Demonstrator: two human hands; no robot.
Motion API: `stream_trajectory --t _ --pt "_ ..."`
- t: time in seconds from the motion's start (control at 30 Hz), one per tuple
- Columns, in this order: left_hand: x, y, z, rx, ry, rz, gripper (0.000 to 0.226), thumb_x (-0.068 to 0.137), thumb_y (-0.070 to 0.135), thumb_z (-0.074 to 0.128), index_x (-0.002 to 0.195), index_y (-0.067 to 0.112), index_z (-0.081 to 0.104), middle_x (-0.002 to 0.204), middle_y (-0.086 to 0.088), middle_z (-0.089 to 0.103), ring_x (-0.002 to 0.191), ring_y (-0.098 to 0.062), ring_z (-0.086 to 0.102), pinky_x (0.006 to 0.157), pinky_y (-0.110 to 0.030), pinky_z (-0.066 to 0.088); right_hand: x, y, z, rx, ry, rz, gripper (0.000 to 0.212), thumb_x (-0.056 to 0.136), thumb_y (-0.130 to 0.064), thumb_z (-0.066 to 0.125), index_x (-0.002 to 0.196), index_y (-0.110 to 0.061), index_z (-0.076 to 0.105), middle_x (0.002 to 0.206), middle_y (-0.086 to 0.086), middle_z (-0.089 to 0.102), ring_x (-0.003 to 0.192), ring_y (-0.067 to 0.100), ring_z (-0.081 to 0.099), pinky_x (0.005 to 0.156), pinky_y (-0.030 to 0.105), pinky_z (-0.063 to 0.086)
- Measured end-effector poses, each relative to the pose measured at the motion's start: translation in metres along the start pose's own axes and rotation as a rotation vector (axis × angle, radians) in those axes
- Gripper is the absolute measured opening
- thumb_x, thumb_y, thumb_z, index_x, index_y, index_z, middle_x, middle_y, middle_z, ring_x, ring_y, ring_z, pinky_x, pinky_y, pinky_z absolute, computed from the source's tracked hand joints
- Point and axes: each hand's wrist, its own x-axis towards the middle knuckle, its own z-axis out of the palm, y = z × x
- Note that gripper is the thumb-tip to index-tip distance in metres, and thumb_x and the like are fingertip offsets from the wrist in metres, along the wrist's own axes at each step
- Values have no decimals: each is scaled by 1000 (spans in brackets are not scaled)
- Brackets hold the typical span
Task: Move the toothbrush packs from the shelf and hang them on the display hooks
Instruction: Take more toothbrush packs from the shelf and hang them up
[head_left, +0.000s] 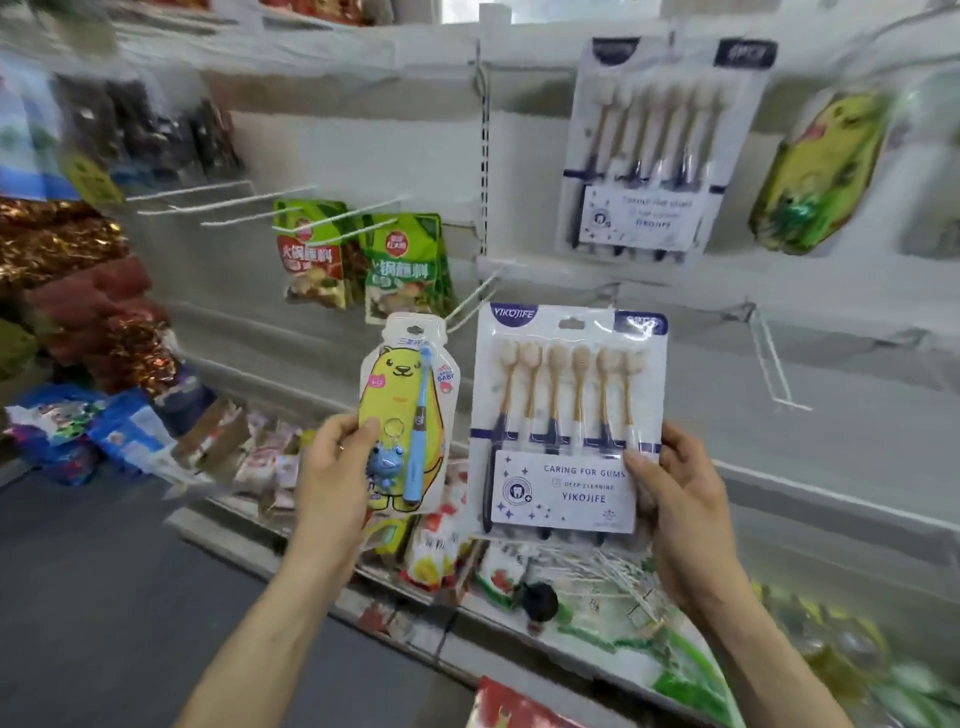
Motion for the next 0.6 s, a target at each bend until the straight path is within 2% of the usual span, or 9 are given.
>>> stream_trajectory --t 0.1,0.17,0.27,0.37,0.47,0.53,0.6 --pt "40 19 13 -17 -119 21 13 106 25 60 108 17 70 104 -9 79 102 -38 74 95 -62 57 9 -17 14 -18 80 -51 32 103 -13 62 133 -24 58 117 5 75 101 33 77 80 70 60" --pt "60 29 23 -9 -201 43 13 106 27 59 108 19 70 102 -6 79 99 -34 75 87 -56 59 14 -28 20 -14 138 -83 32 104 -14 61 132 -28 58 115 3 75 96 32 78 68 73 59" --pt "83 45 40 13 -298 82 14 107 26 57 109 19 69 99 0 79 90 -17 76 81 -43 59 21 -45 27 -4 216 -146 34 103 -15 62 134 -30 59 121 2 74 105 35 75 75 76 57" --pt "101 61 59 8 -349 86 15 107 26 57 109 18 69 97 1 79 87 -16 75 78 -39 58 31 -63 31 3 267 -206 33 102 -15 64 131 -29 61 121 3 75 110 35 73 87 74 56" --pt "112 75 75 -36 -360 97 12 106 25 59 106 19 69 94 -1 79 91 -28 76 85 -54 60 46 -85 36 20 284 -266 32 101 -13 64 128 -29 63 119 3 76 110 35 73 90 73 55" --pt "117 85 83 -58 -348 109 10 105 24 60 105 20 68 93 1 79 85 -23 77 81 -51 60 57 -103 38 20 274 -295 30 101 -13 64 127 -28 63 114 2 77 106 33 75 87 75 55" --pt "123 94 88 -71 -331 112 8 104 22 61 104 19 68 91 1 79 73 -12 76 73 -41 57 67 -119 41 28 246 -308 28 101 -15 64 125 -29 63 110 2 77 100 30 76 75 75 58"
